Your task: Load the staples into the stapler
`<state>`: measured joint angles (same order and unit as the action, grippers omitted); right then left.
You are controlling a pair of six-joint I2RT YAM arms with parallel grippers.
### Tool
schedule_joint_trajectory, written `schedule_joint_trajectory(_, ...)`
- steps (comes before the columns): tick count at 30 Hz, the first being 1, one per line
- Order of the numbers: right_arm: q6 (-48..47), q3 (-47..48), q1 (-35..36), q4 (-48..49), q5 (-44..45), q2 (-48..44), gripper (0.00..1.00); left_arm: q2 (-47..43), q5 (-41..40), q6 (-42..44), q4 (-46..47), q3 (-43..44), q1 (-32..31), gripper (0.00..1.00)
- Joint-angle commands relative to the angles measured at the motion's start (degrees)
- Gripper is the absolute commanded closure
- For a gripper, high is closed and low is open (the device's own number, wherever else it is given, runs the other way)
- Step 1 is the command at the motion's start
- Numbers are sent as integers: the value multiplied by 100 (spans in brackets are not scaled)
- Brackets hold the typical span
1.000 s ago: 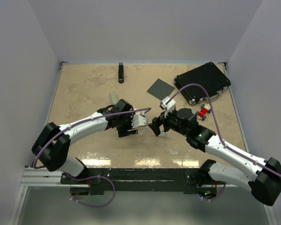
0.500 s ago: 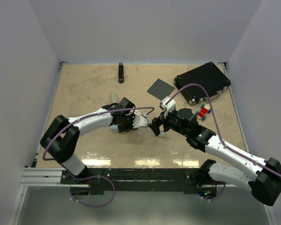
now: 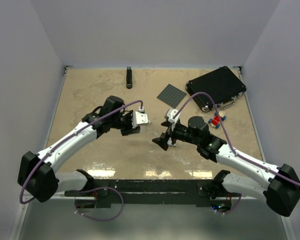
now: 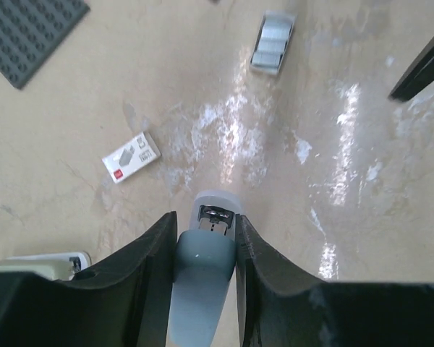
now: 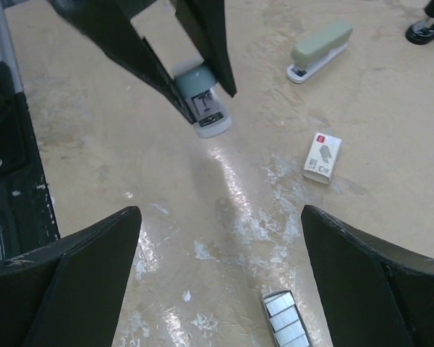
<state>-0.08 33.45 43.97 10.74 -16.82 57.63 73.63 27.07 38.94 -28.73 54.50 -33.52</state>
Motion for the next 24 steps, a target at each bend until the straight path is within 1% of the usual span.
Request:
schedule_joint_trajectory(1,-677,100,15,455,-927,406,2,-401,1519,-360,403,-89,240,100)
schedule_joint_trajectory(4,-835,275,68,490,-1174,626,2,-498,1959,-457,456,-45,258,100)
schedule_joint_trajectory(9,-959,592,165,648,-1139,1057,4,-577,2548,-633,640,61,258,100)
schedule_joint_trajectory(15,-1056,900,183,728,-1201,1365,15,-578,2804,-818,878,78,258,100)
schedule_joint_trajectory(20,-1038,1005,209,771,-1289,1444,21,-498,2882,-783,869,184,258,100)
schedule_joint_trajectory(23,-1030,1032,209,736,-1324,1506,31,-507,2918,-826,931,210,276,100)
schedule_joint_trajectory(24,-1012,1032,200,754,-1324,1523,36,-507,2935,-844,939,210,293,100)
